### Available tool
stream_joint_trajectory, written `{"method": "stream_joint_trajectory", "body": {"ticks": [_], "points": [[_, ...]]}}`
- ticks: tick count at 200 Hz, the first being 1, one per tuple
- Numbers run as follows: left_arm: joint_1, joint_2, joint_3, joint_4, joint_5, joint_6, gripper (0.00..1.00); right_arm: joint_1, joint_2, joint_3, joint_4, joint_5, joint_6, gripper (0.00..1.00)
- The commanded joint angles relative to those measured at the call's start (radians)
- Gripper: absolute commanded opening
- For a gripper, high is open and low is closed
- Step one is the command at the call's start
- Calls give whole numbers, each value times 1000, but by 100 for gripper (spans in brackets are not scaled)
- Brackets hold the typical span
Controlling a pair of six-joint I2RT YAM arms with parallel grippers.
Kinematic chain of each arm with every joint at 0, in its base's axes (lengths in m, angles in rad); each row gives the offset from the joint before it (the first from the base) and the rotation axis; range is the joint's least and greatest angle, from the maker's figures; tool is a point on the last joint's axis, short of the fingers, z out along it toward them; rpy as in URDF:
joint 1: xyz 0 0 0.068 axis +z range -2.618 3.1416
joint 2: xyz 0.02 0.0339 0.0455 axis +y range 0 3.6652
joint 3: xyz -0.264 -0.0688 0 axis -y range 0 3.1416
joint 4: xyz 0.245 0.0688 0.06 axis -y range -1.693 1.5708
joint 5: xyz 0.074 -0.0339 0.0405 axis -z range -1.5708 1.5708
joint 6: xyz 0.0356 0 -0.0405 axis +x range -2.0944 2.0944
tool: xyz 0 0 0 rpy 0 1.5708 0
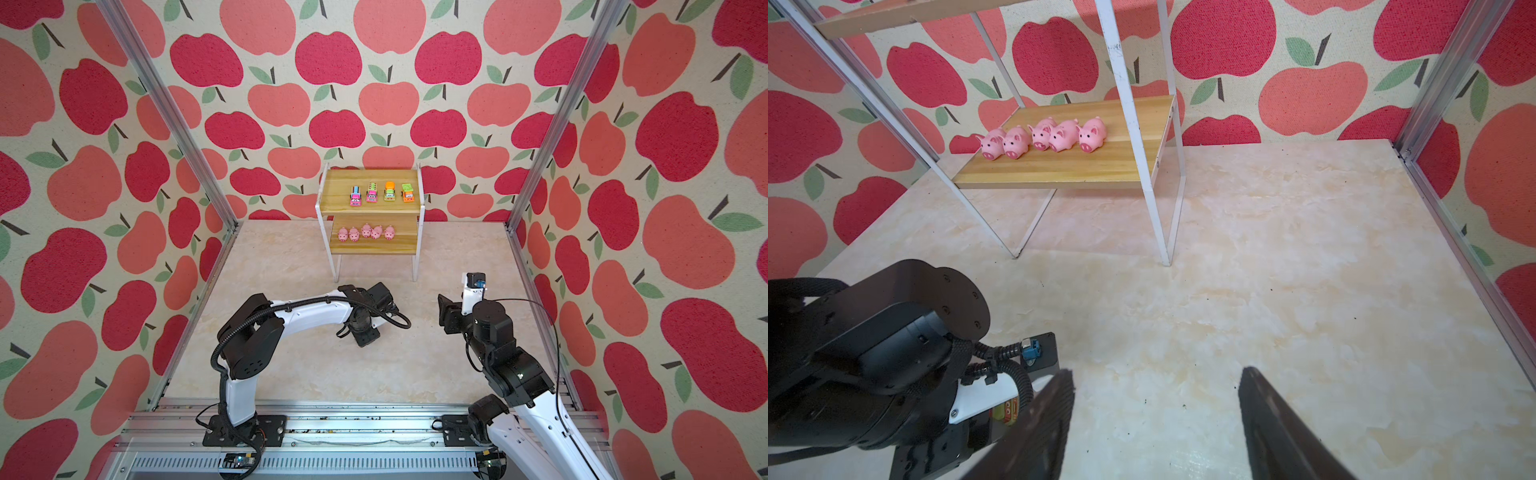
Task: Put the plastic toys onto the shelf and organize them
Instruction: 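Carry the truck toward the table center with the left gripper while the right gripper approaches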
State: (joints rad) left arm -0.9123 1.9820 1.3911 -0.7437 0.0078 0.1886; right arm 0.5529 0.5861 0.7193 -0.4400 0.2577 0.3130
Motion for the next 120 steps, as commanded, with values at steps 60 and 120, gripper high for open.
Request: {"method": "stream_joint_trajectory", "body": {"ticks": [60,120], "points": [[5,-134,-157,60,-82,-29,82,-10,34,-38,60,-73,-38,67],[64,-111,-191,108,-118,-76,82,-11,33,-63,72,-135,-41,67]]}}
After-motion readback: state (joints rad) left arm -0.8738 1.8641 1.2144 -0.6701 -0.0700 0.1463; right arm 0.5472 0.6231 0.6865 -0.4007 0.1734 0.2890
